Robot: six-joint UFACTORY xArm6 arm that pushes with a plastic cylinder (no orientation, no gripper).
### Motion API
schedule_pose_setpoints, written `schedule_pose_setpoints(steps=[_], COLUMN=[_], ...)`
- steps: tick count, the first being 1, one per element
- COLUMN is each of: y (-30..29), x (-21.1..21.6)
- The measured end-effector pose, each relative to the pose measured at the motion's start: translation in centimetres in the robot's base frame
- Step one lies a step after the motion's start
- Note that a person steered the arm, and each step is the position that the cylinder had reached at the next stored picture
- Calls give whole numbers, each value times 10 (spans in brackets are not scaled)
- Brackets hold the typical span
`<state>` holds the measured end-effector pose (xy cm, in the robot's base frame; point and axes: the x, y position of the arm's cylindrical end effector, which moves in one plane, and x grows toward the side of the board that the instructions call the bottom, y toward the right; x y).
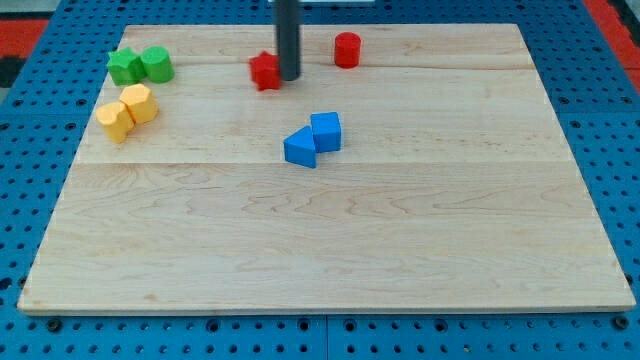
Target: Move the green circle into the yellow hexagon
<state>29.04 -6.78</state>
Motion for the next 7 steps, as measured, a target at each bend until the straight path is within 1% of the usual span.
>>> schedule_pose_setpoints(steps=[1,2,4,5,7], y=[-15,-29,-82,-95,-129], x=[-7,-27,-72,-76,-63])
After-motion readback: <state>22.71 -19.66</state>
